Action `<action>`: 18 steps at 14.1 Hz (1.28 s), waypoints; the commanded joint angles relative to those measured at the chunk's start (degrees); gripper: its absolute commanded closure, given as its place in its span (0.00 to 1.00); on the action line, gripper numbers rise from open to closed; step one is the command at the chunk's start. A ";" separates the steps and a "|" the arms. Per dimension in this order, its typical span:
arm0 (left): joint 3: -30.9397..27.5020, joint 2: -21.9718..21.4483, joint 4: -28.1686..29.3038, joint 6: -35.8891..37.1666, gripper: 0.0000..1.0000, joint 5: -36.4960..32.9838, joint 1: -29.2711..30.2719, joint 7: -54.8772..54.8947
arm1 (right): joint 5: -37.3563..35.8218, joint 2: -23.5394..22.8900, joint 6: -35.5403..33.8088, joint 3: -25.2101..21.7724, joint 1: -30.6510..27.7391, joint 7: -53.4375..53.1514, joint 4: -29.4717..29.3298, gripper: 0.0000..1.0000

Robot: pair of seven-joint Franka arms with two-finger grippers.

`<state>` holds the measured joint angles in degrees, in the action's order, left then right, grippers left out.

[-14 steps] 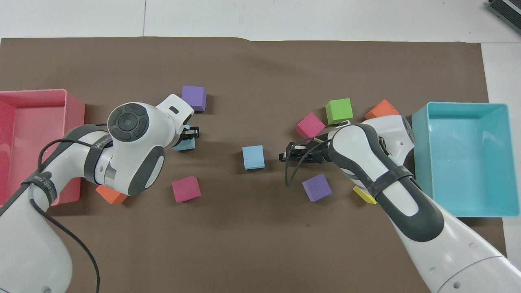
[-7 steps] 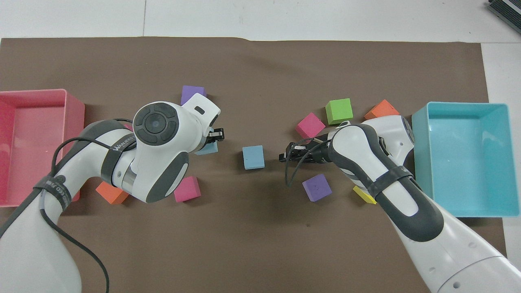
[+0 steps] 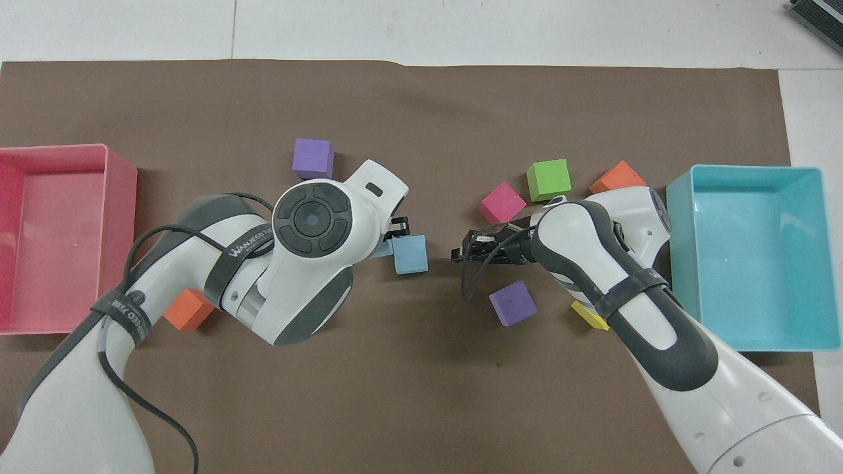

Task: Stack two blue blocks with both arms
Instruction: 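Carry the held cube with the left gripper above the placed blue cube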

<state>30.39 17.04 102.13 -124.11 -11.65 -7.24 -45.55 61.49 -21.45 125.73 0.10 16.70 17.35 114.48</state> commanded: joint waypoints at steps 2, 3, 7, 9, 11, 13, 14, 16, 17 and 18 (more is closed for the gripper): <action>2.30 4.84 -6.42 4.23 1.00 -2.94 -0.31 -1.47 | 2.32 0.45 1.27 0.34 -0.17 1.72 1.00 1.00; 2.48 5.37 -6.42 4.14 1.00 -3.81 -0.49 -2.43 | 2.32 0.45 1.27 0.34 -0.09 1.72 1.00 1.00; 4.76 6.08 -6.24 3.17 1.00 -5.58 -0.40 -3.49 | 2.32 0.45 1.27 0.34 -0.17 1.72 1.00 1.00; 5.29 6.16 -5.98 3.08 1.00 -5.67 -0.40 -3.49 | 2.32 0.45 1.27 0.34 -0.17 1.72 1.00 1.00; 5.47 7.57 -6.33 3.00 1.00 -6.62 -0.58 -4.11 | 2.32 0.45 1.27 0.34 -0.17 1.72 1.00 1.00; 6.51 8.97 -6.41 2.82 1.00 -8.64 -0.67 -5.42 | 2.32 0.45 1.27 0.34 -0.17 1.72 1.00 1.00; 7.04 9.41 -6.50 2.82 1.00 -9.79 -0.84 -6.47 | 2.32 0.45 1.27 0.34 -0.17 1.72 1.00 1.00; 7.14 9.42 -6.68 2.82 1.00 -9.97 -0.84 -7.10 | 2.32 0.45 1.27 0.34 -0.17 1.72 1.00 1.00; 7.14 9.50 -6.68 2.82 1.00 -9.97 -0.93 -7.10 | 2.32 0.45 1.27 0.34 -0.17 1.72 1.00 1.00; 7.31 9.51 -6.68 2.91 1.00 -9.97 -0.93 -7.18 | 2.32 0.45 1.27 0.34 -0.17 1.72 1.00 1.00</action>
<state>37.56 25.33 97.37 -121.77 -19.88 -7.52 -51.28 61.49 -21.45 125.73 0.10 16.70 17.35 114.49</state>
